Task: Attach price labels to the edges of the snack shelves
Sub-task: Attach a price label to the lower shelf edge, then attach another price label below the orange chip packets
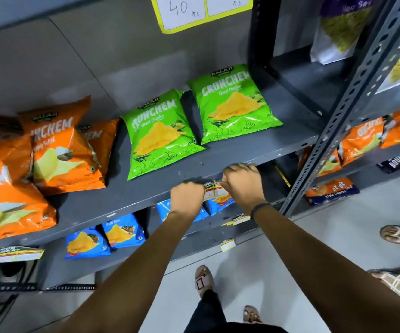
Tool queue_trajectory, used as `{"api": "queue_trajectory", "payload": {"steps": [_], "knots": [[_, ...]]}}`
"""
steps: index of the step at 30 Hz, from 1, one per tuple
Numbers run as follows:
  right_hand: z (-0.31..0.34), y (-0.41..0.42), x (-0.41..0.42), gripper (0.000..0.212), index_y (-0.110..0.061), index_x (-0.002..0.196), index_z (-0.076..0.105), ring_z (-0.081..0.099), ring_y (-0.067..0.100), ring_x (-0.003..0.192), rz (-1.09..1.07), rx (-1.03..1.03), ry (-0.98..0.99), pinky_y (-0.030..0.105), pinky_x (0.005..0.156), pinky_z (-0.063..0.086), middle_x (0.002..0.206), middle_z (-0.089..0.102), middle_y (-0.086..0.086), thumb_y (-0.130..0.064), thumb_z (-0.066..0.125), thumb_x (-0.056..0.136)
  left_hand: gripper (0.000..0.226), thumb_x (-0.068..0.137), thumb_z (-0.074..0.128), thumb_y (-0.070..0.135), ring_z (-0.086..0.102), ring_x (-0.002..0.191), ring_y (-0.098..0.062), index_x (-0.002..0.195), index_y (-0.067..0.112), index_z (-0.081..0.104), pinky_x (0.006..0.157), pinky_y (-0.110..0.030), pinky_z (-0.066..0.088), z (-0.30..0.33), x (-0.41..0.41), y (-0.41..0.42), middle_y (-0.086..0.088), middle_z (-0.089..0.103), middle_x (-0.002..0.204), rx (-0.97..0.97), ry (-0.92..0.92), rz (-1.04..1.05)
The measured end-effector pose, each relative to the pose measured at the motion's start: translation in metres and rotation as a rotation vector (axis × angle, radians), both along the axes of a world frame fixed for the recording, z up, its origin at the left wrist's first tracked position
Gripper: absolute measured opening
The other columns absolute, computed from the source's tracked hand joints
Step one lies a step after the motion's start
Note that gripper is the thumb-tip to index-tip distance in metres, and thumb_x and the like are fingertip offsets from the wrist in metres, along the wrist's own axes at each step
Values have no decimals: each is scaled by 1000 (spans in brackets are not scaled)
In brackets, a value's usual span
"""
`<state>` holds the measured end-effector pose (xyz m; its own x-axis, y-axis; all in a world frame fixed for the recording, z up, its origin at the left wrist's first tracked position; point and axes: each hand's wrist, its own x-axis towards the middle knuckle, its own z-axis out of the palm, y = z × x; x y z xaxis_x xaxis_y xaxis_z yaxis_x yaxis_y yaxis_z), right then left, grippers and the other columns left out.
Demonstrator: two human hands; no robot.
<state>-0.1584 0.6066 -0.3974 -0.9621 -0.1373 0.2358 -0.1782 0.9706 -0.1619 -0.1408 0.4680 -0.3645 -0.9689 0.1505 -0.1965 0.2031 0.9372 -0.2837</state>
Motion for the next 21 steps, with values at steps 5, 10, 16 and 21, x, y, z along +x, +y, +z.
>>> {"api": "queue_trajectory", "payload": {"steps": [5, 10, 16, 21], "knots": [[2, 8, -1, 23, -15, 73, 62, 62, 27, 83, 88, -170, -86, 32, 79, 34, 80, 68, 6, -37, 69, 75, 20, 94, 50, 12, 69, 97, -33, 108, 13, 63, 77, -34, 55, -1, -1, -9, -11, 73, 105, 96, 31, -15], [9, 12, -1, 17, -16, 80, 60, 62, 28, 87, 79, -274, -93, 33, 74, 44, 90, 66, 4, -32, 62, 83, 28, 98, 47, 29, 69, 92, -37, 96, 9, 67, 75, -34, 54, 0, -7, -16, -16, 74, 97, 240, 74, 41], [20, 9, -7, 23, -14, 82, 57, 64, 32, 86, 26, -277, -121, 35, 71, 49, 89, 68, 7, -36, 66, 80, 38, 96, 51, 43, 66, 99, -38, 99, 8, 68, 80, -36, 55, 5, -17, -7, -17, 72, 102, 263, 89, 121], [25, 0, 2, 24, -16, 91, 52, 65, 34, 86, -46, -349, -122, 36, 69, 50, 91, 68, 9, -32, 66, 80, 35, 96, 53, 37, 66, 101, -40, 101, 6, 67, 83, -39, 55, 6, -10, -7, -19, 71, 105, 302, 81, 183]]}}
